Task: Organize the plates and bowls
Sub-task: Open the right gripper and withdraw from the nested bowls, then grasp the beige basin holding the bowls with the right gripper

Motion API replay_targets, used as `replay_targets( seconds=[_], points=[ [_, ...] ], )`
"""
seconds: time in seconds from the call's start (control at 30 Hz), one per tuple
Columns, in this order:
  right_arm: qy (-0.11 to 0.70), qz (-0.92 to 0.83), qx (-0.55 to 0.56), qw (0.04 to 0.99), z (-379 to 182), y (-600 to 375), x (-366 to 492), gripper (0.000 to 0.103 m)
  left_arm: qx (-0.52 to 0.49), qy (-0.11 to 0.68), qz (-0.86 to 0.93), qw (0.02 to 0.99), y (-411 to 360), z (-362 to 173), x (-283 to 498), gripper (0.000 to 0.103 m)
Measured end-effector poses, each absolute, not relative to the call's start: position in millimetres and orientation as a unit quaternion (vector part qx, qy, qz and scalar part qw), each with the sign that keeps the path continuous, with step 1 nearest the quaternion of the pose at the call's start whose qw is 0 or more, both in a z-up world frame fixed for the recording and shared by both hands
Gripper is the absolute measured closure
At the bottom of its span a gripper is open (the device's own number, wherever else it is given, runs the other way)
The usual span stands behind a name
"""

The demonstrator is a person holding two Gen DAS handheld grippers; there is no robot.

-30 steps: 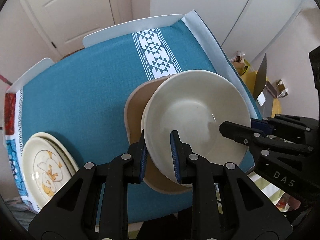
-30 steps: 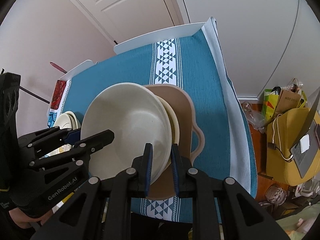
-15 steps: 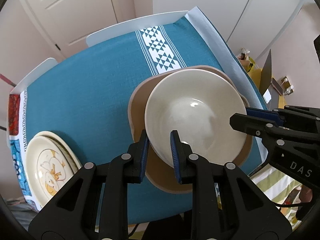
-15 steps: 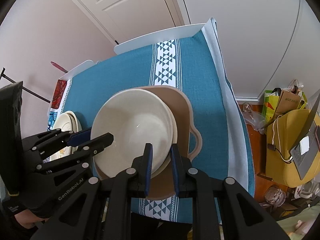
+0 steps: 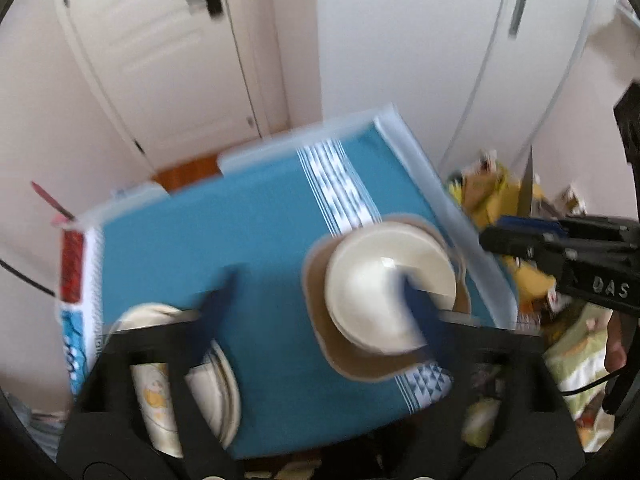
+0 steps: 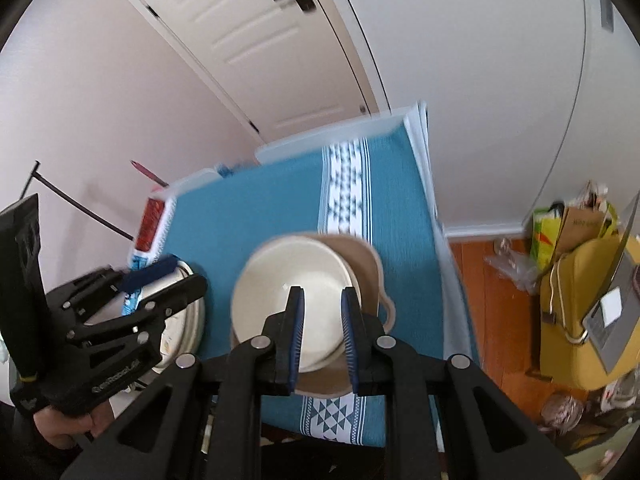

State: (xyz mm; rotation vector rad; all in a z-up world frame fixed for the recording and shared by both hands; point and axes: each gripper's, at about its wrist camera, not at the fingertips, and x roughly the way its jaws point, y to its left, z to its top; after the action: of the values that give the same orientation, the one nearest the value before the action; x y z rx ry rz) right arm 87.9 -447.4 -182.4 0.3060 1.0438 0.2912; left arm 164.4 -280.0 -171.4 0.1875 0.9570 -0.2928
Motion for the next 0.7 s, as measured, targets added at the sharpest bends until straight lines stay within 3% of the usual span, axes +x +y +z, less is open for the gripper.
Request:
replay_targets(
  seconds=[0.03, 0.07, 0.1, 0.33, 0.57, 0.63, 0.7],
  points=[
    [0.485, 0.135, 0.143, 0.852, -176, -448, 86, 0.054, 0.084, 0.433, -0.137, 0.887, -274, -160, 160, 0.000],
    [0.475, 0.130, 0.142, 0.859, -170, -449, 83, 0.018, 0.082, 0.422, -0.138, 0.892, -270, -155, 157, 0.000],
    [0.468, 0.128, 0.140, 0.863, -165, -449, 82, 0.000, 0.082, 0.421, -0.142, 0.892, -267, -152, 158, 0.000],
    [0.503, 0.064, 0.042, 0.861, -162, -449, 64, 0.000, 0.071, 0.479, -0.160, 0.860, -241, -178, 154, 0.000],
    [0.591, 0.055, 0.010, 0.805, -220, -444, 71, 0.000, 0.090, 0.550, -0.173, 0.812, -246, -239, 158, 0.000],
    [0.608, 0.060, 0.003, 0.792, -234, -439, 75, 0.004, 0.089, 0.565, -0.172, 0.802, -249, -253, 161, 0.001],
    [0.624, 0.068, -0.006, 0.778, -248, -434, 80, 0.020, 0.091, 0.572, -0.173, 0.797, -250, -261, 164, 0.001]
  ],
)
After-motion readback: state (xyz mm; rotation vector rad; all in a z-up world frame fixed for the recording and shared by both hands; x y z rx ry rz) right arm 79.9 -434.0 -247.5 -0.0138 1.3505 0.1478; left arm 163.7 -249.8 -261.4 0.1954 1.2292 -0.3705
